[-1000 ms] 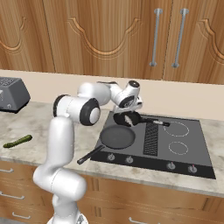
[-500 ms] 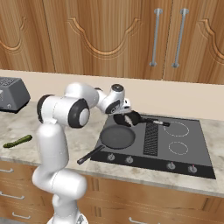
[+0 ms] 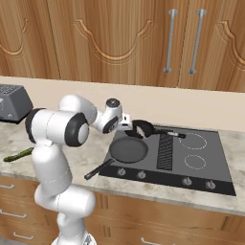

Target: Place both pans onto different burners. Then place the squash and the fish on different pans.

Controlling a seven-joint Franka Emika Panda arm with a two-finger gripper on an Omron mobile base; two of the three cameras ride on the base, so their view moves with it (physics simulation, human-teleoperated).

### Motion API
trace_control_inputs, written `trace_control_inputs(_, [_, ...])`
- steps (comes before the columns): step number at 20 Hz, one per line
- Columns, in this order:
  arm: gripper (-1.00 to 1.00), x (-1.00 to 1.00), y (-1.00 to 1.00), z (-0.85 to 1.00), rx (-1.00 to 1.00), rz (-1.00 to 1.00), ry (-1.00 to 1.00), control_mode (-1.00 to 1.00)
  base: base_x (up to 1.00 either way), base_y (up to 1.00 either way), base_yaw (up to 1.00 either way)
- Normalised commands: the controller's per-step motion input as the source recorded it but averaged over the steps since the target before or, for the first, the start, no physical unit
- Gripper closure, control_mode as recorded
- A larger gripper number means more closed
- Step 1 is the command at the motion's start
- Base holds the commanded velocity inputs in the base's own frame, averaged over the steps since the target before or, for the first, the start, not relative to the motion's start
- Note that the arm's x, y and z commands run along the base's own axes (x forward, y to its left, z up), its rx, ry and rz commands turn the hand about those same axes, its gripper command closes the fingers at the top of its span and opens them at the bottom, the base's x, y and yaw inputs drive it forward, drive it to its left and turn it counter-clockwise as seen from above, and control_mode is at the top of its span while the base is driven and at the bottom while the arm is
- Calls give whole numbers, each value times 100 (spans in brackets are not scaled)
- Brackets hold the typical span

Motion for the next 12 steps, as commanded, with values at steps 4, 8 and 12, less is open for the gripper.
trace_control_inputs(4, [-100, -14, 28, 0, 3, -10, 9, -100, 0, 0, 0])
trace_control_inputs(8, [-100, -17, 30, 0, 0, -7, 11, -100, 0, 0, 0])
trace_control_inputs(12, [-100, -28, 25, 0, 0, -5, 9, -100, 0, 0, 0])
